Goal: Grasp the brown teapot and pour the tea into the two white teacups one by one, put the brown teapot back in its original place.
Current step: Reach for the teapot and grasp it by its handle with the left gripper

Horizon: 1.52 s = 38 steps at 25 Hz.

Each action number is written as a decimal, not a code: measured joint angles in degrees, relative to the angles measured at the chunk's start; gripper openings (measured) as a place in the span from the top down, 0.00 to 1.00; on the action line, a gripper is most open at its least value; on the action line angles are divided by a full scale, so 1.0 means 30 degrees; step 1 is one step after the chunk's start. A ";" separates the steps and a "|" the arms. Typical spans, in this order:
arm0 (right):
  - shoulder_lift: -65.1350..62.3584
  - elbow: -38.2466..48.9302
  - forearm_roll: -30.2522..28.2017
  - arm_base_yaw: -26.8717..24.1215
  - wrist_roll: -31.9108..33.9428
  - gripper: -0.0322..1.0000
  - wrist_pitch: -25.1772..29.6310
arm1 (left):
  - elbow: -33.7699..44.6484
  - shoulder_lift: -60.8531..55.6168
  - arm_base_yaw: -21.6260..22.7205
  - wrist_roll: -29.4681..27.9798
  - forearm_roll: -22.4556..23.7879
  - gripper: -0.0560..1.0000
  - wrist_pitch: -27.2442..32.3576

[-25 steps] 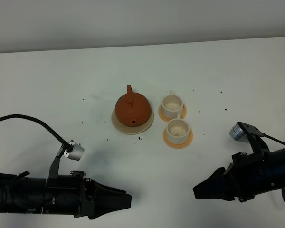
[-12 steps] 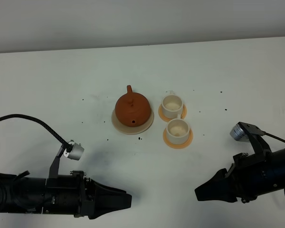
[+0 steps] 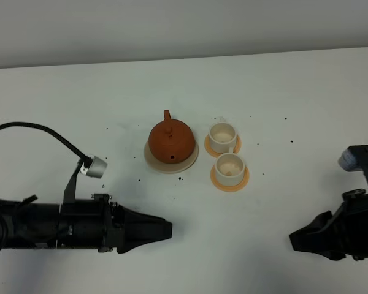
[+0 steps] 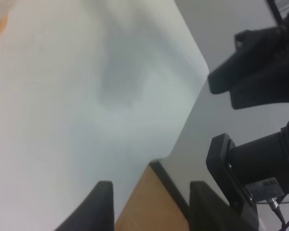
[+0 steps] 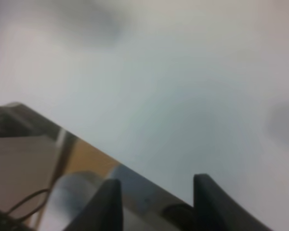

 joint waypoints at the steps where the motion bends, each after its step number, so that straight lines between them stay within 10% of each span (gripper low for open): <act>1: -0.1027 0.0000 -0.1350 0.0000 0.1460 0.62 0.0098 | -0.0559 -0.0259 0.0000 -0.0815 0.0534 0.59 -0.0185; 10: -0.9326 0.0000 -1.1256 0.0000 1.1873 0.62 0.3753 | -0.5180 -0.3049 0.0000 -0.8494 0.7287 0.59 -0.2799; 19: -1.4236 0.0000 -1.6394 0.0000 1.4375 0.65 0.6578 | -0.7606 -0.3906 0.0000 -1.2376 1.0915 0.59 -0.3676; 38: -1.7427 0.0246 -1.7032 -0.1439 1.4664 0.73 0.6539 | -0.7775 -0.3927 0.0000 -1.2448 1.1668 0.59 -0.4967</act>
